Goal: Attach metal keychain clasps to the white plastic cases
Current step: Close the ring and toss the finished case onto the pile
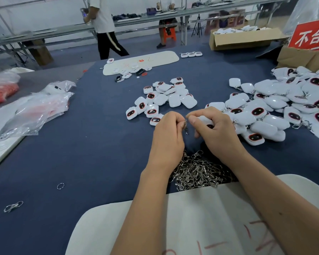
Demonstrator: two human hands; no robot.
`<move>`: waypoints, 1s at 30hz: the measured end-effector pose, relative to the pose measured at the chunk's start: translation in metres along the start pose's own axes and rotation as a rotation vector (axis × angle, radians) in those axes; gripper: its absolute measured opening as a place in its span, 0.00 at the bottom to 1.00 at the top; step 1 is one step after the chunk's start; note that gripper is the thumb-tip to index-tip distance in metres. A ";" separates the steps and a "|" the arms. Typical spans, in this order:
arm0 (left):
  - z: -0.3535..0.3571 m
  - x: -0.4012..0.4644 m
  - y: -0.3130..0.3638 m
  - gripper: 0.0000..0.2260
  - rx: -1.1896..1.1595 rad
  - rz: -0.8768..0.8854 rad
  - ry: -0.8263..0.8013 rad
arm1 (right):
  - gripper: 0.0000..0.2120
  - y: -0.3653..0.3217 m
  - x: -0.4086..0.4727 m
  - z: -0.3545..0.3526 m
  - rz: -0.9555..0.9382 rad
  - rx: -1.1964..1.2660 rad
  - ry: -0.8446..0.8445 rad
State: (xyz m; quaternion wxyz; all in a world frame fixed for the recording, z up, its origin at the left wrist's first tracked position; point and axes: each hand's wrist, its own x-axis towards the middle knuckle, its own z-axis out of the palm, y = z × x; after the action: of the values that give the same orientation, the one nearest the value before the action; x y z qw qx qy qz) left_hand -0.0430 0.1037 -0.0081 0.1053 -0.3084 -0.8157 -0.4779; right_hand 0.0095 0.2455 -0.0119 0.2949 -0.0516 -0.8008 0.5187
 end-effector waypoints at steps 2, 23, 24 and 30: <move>0.000 0.001 -0.002 0.09 0.012 -0.004 -0.017 | 0.09 0.003 0.002 0.000 0.077 0.025 -0.004; 0.008 -0.003 -0.002 0.09 0.015 -0.024 -0.203 | 0.11 0.012 0.010 0.000 0.170 -0.064 0.145; 0.008 -0.003 -0.002 0.09 0.021 -0.021 -0.202 | 0.11 0.012 0.010 0.001 0.166 -0.061 0.145; 0.008 -0.004 -0.002 0.10 0.044 0.003 -0.189 | 0.11 0.012 0.010 0.000 0.141 -0.094 0.151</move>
State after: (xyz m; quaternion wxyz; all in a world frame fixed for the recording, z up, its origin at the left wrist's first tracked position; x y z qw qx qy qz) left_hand -0.0405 0.1080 -0.0153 0.0354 -0.3509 -0.8317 -0.4287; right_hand -0.0011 0.2550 -0.0184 0.3144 -0.1604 -0.7943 0.4945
